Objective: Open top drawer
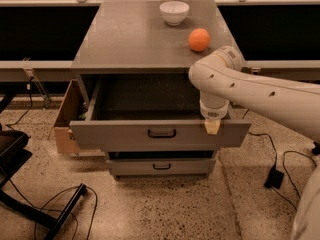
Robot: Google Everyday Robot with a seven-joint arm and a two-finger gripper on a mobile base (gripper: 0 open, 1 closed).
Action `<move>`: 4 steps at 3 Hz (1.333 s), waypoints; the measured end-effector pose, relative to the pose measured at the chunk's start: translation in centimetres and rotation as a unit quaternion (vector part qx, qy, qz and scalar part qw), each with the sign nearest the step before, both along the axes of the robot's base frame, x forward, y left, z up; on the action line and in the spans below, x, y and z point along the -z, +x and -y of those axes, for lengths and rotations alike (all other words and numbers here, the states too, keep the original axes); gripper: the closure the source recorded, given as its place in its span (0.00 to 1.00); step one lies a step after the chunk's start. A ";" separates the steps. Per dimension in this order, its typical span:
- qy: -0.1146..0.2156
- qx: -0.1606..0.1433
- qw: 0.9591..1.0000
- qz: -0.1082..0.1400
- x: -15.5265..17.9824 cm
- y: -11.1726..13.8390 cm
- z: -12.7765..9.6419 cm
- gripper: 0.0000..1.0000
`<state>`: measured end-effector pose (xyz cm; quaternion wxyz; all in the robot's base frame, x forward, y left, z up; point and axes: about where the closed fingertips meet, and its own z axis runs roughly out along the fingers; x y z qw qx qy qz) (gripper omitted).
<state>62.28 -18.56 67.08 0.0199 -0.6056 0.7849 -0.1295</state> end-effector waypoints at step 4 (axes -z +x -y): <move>0.004 0.002 1.000 -0.005 0.5 -0.6 0.1 0.00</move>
Offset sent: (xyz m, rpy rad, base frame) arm 0.0000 0.0000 0.0000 0.0000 0.0001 0.0000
